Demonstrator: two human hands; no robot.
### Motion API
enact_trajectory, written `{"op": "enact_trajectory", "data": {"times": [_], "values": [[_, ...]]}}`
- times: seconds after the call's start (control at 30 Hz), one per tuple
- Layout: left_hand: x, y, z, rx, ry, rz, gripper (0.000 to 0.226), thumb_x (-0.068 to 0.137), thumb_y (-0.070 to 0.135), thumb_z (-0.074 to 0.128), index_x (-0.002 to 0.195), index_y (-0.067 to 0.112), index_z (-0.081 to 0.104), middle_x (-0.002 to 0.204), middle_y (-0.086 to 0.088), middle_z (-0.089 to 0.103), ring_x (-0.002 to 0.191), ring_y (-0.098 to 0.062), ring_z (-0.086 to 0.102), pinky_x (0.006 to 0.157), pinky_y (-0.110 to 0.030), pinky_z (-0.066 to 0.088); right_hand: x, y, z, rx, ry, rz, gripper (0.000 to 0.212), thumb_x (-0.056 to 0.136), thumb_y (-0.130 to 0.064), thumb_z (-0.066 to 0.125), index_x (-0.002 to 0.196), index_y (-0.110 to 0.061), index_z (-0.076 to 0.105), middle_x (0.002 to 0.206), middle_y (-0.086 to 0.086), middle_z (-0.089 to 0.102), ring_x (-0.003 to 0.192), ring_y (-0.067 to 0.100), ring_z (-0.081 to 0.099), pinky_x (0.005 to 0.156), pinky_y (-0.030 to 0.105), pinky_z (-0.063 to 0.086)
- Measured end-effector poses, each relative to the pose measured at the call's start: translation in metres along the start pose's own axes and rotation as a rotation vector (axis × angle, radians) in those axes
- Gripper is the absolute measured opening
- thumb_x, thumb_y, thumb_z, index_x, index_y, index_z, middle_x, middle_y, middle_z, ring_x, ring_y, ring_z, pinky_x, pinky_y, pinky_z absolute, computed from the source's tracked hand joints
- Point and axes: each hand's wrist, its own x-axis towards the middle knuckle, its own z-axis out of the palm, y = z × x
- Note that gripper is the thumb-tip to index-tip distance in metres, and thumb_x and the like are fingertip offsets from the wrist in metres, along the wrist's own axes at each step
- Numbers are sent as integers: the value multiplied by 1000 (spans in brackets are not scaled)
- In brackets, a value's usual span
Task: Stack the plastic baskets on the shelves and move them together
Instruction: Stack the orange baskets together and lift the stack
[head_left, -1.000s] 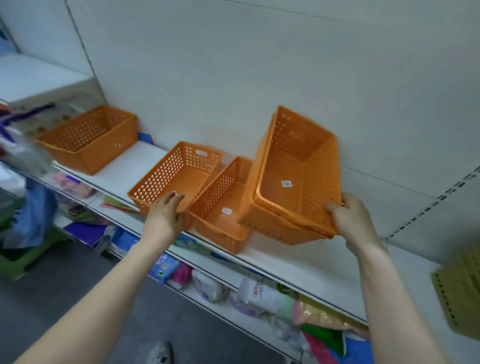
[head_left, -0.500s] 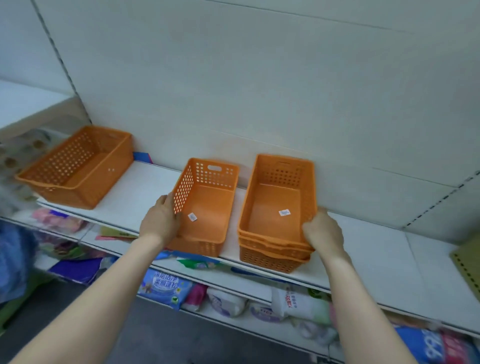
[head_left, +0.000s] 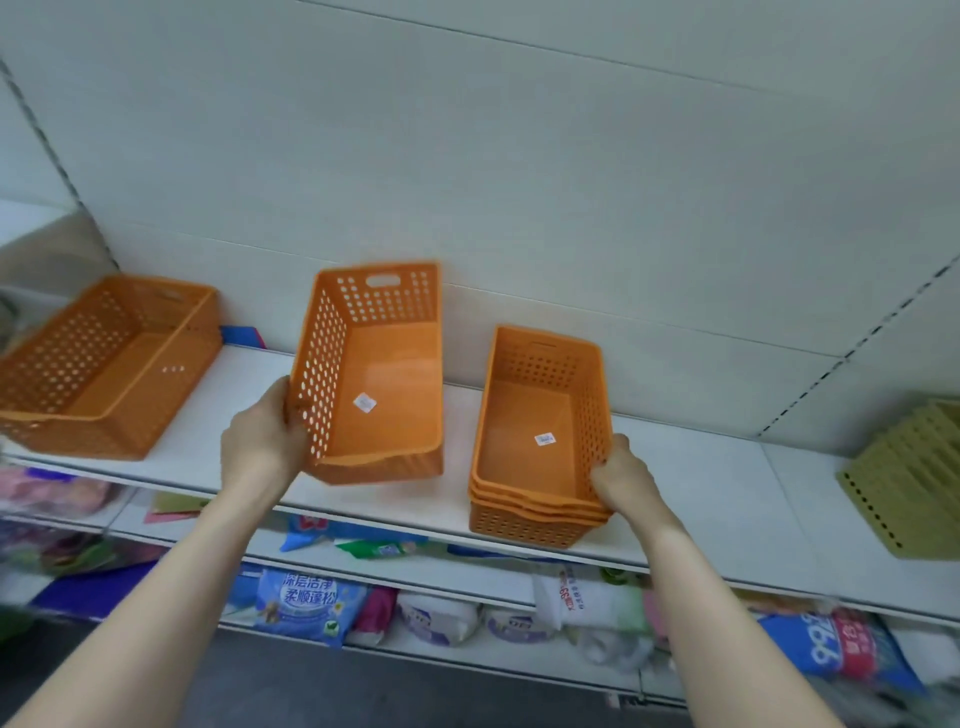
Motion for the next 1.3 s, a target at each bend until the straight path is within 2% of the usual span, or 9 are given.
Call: {"op": "enact_trajectory", "data": {"times": [0.13,0.27,0.43,0.67,0.73,0.83,0.93,1.1,1.3], "values": [[6,44,-22,-234,91,71,46,90,31,38,132,21,54,117,-19,69,107,-43,62,90,-50,50,7,-2,-5,-5,-56,39,53,98,-43,44,139,-10,36,131,18,59,112,36,61,89,41,51],[12,91,-28,-270,95,102,40,95,21,45,134,23,54,118,-14,70,107,-37,63,90,-46,51,-3,-36,-33,216,258,-233,56,103,-43,38,151,-14,32,149,14,48,134,32,48,105,37,38],[-1,152,-12,-271,-2,252,41,95,20,45,134,26,52,119,-7,71,108,-34,64,90,-42,51,-36,-87,-90,570,204,-516,52,95,-65,38,137,-36,50,131,-9,63,119,12,60,99,36,49],[-29,166,29,-622,-282,143,35,100,37,36,116,28,66,110,8,72,98,-14,70,86,-37,57,-12,-53,-99,420,275,-209,36,88,-10,46,117,-24,60,115,8,69,101,30,65,82,37,54],[-29,150,48,-473,-348,76,40,102,35,33,118,19,66,118,-1,70,110,-22,65,95,-36,51,-11,-41,-91,436,224,-212,33,88,-8,46,113,-24,61,112,7,69,96,26,64,72,31,49],[-34,120,77,-348,-563,-9,46,101,42,34,110,14,68,116,-7,70,113,-28,62,98,-39,47,-7,-27,-71,405,180,-234,25,91,-14,49,112,-23,59,107,3,67,99,26,65,78,33,49],[-44,110,86,-601,-758,-178,48,98,51,35,108,19,69,111,-7,73,105,-26,67,88,-38,56,2,-21,-54,290,115,-194,32,93,-26,50,124,-21,49,101,1,64,96,27,64,80,36,51],[-49,110,85,-751,-784,-226,42,103,38,34,116,17,67,111,-1,73,101,-19,70,74,-21,56,10,-11,-28,308,-123,-71,85,74,-60,59,147,-37,21,130,9,60,110,34,61,96,51,51],[-46,94,82,-729,-691,-188,32,98,35,49,121,20,66,106,-7,75,100,-22,70,87,-33,59,20,-19,-15,217,-73,-150,91,65,-72,49,146,-42,21,130,8,61,109,36,62,96,52,51]]}}
